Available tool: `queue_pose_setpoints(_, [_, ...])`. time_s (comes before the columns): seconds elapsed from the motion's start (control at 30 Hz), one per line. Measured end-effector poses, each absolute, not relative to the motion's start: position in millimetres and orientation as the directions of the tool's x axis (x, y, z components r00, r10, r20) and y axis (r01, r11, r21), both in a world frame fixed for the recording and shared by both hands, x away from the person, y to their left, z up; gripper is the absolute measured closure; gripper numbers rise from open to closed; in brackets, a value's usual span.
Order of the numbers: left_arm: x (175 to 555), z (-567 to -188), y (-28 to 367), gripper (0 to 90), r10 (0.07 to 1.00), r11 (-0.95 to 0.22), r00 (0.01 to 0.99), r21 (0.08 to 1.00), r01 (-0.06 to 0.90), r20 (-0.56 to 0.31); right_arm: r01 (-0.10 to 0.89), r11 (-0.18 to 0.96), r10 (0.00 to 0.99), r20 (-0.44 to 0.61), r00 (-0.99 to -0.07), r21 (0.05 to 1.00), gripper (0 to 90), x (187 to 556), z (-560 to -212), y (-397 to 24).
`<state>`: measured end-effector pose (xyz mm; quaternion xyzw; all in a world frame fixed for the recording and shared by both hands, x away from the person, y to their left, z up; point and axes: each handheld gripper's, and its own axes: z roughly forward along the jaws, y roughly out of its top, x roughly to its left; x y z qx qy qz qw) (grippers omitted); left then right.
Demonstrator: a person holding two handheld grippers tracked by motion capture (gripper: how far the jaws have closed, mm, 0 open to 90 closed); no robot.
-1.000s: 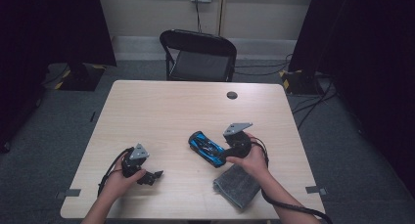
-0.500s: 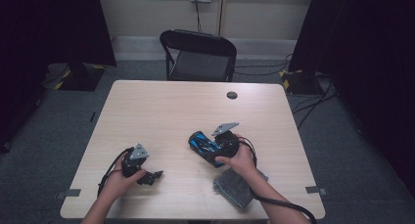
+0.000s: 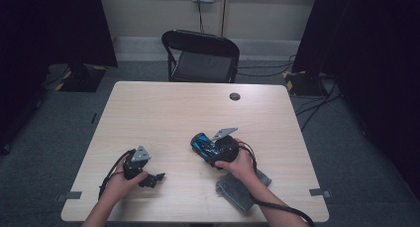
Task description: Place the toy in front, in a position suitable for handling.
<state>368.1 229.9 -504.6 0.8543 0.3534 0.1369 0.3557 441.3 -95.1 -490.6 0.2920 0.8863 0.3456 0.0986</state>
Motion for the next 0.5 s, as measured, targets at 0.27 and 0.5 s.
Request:
queue_pose_setpoints(0.27, [368.1, -504.6, 229.9, 0.0, 0.701, -0.497, 0.713, 0.705, 0.506, -0.018, 0.443, 0.610, 0.578, 0.014, -0.816, 0.656, 20.2, 441.3, -494.7, -91.9])
queue_pose_setpoints(0.5, [368.1, -504.6, 229.9, 0.0, 0.701, -0.497, 0.712, 0.705, 0.507, -0.018, 0.439, 0.609, 0.578, 0.009, -0.816, 0.660, 22.9, 441.6, -495.0, -89.8])
